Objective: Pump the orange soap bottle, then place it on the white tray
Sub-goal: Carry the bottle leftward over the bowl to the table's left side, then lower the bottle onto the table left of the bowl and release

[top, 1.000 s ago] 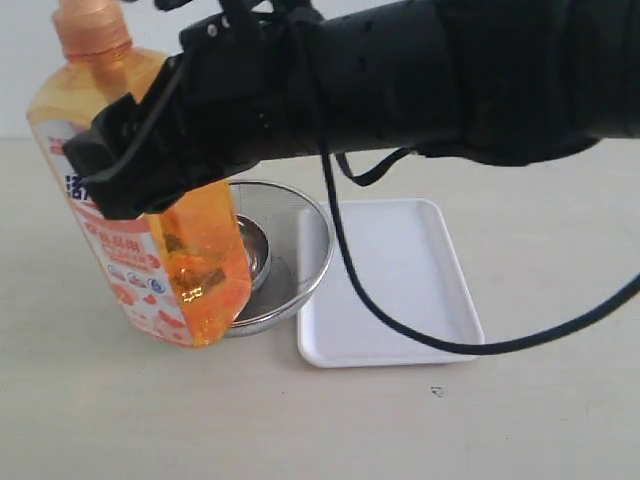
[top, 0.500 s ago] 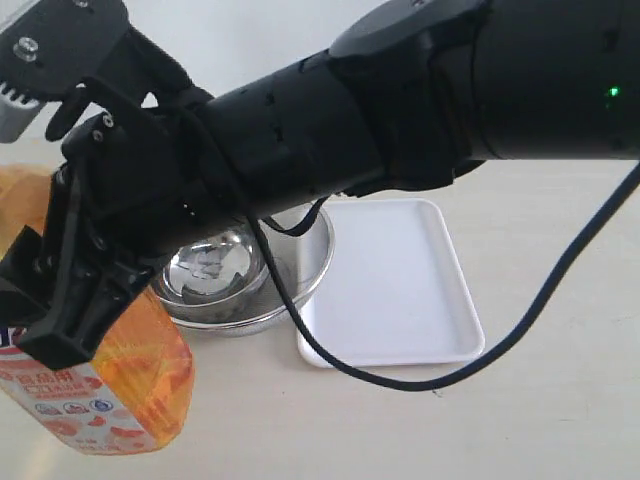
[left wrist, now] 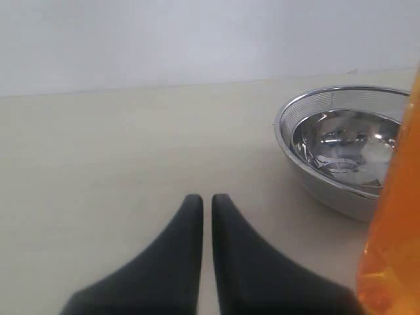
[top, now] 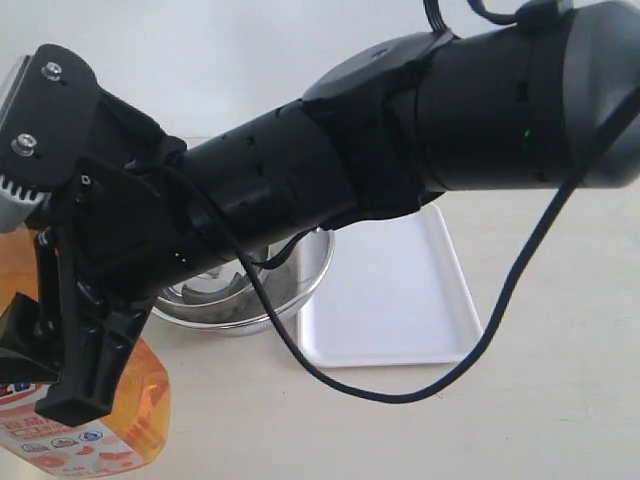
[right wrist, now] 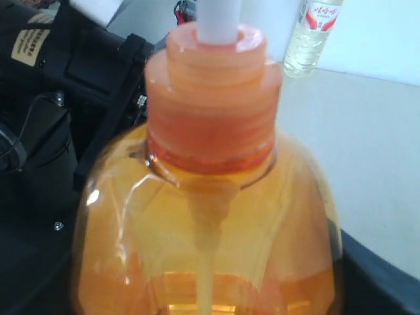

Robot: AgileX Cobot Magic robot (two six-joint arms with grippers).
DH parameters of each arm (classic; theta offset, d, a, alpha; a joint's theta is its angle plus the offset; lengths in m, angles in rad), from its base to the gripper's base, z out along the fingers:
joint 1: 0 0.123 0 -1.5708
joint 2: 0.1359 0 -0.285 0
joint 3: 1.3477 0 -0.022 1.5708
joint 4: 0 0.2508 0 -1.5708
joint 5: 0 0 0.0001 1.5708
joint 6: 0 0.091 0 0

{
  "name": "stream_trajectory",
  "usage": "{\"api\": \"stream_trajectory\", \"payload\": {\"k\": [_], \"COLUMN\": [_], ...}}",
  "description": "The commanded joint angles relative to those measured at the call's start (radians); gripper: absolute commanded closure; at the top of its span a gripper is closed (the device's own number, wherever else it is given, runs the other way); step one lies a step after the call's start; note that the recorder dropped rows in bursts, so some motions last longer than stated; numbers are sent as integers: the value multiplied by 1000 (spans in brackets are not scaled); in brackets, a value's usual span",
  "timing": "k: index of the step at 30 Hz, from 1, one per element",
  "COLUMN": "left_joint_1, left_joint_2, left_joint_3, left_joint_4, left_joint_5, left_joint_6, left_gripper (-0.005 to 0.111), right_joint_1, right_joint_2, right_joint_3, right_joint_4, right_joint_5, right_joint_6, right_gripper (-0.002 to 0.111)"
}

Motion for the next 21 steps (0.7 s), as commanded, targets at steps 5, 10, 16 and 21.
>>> {"api": "stream_trajectory", "payload": {"k": [5, 10, 16, 21], "left_joint_1": [-1, -1, -1, -1], "left_joint_2": [-4, -4, -4, -4], "left_joint_3": [4, 4, 4, 4], "left_joint_4": [-1, -1, -1, -1], "left_joint_5": [-9, -9, -9, -9], "left_joint_6": [7, 7, 7, 7], "left_gripper": [102, 102, 102, 102], "right_joint_1": [-1, -5, -45, -80], "right_joint_2": [27, 51, 76, 108], "right_joint_3": [-20, -20, -20, -20], "right_joint_4": [105, 129, 151, 158], "right_joint_5": [26, 19, 56, 99], "right_joint_6": [-76, -113, -113, -109], "right_gripper": [108, 108, 108, 108]}}
